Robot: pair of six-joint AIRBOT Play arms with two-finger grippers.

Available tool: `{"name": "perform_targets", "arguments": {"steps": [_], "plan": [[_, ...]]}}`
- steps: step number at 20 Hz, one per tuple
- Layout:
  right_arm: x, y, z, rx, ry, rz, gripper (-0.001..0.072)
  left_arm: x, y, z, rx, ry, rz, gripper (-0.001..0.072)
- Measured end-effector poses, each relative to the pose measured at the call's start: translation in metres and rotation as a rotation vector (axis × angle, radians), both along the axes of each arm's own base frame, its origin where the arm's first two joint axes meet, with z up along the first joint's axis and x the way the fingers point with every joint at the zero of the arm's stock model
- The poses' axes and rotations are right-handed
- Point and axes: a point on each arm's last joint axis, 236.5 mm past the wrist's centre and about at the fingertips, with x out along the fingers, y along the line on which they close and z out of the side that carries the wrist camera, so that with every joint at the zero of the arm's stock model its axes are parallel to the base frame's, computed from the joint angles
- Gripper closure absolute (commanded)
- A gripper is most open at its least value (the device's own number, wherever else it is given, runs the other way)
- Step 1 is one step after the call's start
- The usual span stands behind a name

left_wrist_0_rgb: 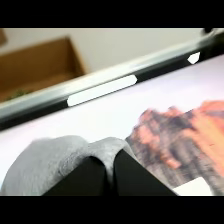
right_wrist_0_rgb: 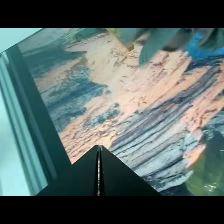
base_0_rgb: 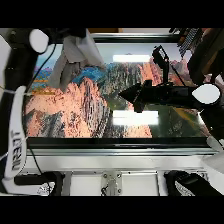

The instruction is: Fold the clothes and pants, and hang the long-sleeved shirts on hangers.

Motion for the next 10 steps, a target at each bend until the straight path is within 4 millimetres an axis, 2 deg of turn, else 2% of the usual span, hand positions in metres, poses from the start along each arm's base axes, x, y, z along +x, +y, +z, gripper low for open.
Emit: {"name": "perform_targets", "arguments": {"steps": [1,3,5,7,10], "plan": [[0.003,-0.006,0.003,0.004,-0.007,-0.016,0.0686,-0.027,-0.010,0.021,-0.006,-0.017,-0.037,0.0694],[0.010,-0.024,0.012,0.009,-0.029,-0.067,0.0685,-0.073,-0.024,0.043,-0.005,-0.019,-0.102,0.0694],[0.018,-0.045,0.023,0.014,-0.058,-0.126,0.0686,-0.107,-0.033,0.048,0.007,0.001,-0.151,0.0695],[0.026,-0.073,0.032,-0.001,-0.096,-0.203,0.0686,-0.128,-0.034,0.037,0.025,0.038,-0.178,0.0695],[0.037,-0.120,0.037,-0.058,-0.136,-0.334,0.0686,-0.138,-0.024,-0.007,0.053,0.145,-0.163,0.0695]]}}
